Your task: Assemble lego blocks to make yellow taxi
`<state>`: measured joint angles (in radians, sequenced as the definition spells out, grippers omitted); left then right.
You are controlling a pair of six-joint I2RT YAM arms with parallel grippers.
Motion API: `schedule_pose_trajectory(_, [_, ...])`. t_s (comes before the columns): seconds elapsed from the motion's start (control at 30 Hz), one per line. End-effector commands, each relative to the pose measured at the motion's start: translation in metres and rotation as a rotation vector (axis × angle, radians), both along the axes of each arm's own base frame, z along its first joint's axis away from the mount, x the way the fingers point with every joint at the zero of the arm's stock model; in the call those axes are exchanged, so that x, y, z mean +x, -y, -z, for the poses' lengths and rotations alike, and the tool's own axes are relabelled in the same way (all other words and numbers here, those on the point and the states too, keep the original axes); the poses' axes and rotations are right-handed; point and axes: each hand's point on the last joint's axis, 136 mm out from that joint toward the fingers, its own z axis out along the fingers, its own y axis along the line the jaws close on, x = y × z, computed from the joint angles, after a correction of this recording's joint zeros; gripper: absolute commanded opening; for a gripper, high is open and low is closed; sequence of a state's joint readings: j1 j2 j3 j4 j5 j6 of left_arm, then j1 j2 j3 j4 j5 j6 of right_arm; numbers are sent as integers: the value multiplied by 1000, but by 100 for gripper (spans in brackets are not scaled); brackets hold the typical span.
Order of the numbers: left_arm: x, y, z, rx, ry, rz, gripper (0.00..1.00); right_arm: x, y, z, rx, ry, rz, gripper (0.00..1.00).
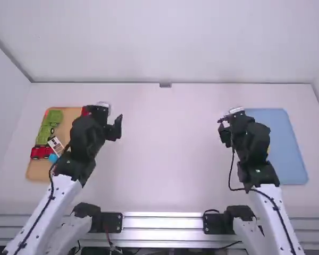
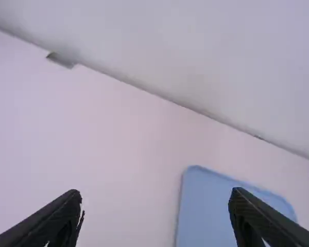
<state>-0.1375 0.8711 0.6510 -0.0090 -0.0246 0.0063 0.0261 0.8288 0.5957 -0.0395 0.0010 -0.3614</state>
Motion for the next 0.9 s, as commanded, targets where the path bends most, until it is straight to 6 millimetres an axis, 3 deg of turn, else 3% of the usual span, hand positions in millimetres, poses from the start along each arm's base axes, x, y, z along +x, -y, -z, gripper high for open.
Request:
schedule_pose_trajectory(0.0, [-10,-16,4,-16,18,-36,71,-8,8,0,93,42,59,69])
schedule_pose_trajectory(0.1, [-23,-41,19,-15,18,-113,63,-22,8,16,167,40,87,61])
schedule_pose_trajectory(0.37, [-52,-42,58,-15,18,-116,44,-49,8,56,340,35,151,43])
schedule_pose_trajectory(0.73, [-78,-42,115,-15,18,-116,21,-72,8,111,340,35,151,20])
schedule_pose_trajectory(0.87, [-82,-42,132,-15,18,-116,14,-75,8,120,341,50,148,14])
